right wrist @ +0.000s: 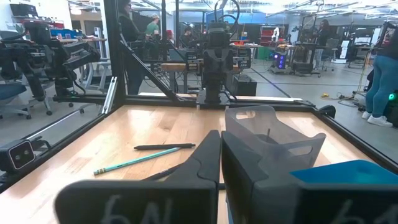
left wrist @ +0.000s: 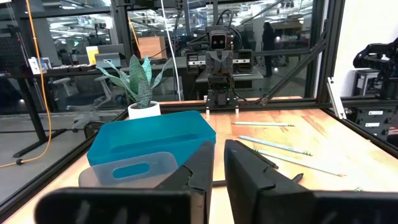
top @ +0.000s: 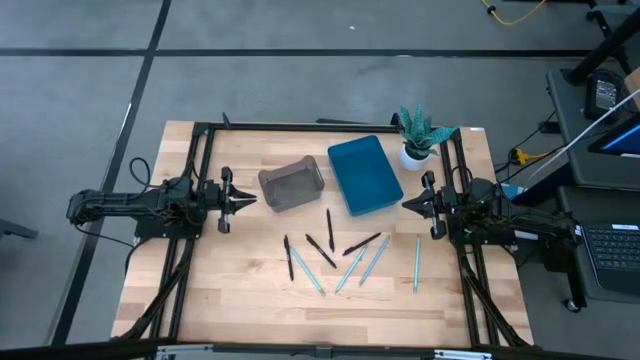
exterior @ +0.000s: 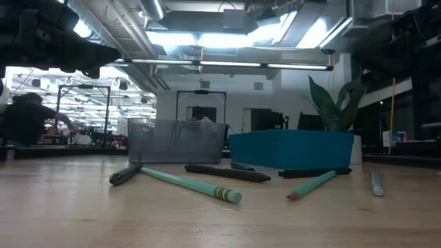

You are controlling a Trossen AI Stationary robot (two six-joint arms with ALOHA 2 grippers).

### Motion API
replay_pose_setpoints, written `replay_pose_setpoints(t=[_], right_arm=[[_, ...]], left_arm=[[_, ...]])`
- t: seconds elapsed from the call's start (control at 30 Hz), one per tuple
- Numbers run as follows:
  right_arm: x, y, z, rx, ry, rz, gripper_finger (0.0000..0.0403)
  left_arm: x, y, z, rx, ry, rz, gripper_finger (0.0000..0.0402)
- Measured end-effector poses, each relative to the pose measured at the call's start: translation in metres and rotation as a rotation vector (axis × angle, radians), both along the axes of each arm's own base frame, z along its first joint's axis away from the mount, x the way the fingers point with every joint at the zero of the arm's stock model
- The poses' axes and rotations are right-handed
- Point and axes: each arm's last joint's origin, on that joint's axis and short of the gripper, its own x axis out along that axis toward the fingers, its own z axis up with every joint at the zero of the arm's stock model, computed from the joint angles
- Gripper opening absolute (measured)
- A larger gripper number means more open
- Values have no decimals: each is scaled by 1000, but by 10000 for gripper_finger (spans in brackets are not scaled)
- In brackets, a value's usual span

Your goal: Sort pens & pencils

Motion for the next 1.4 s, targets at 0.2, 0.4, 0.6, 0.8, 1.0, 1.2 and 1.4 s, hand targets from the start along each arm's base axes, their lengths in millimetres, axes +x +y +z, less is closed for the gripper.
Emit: replay_pose_setpoints(t=[0.2,0.4,0.6,0.8,1.0,1.2,1.4], right_arm=[[0,0,0,0,0,0,17],[0,0,0,1,0,0,17],[0,0,0,1,0,0,17],[0,0,0,1,0,0,17],[0,0,0,1,0,0,17],[0,0,0,2,0,0,17],[0,0,0,4,0,1,17]], left_arm=[[0,0,0,0,0,0,18],[0,0,0,0,0,0,6],[0,0,0,0,0,0,3],[0,0,0,0,0,0,17],[0,0,0,0,0,0,32],[0,0,0,34,3,1,44],[0,0,0,41,1,2,51]])
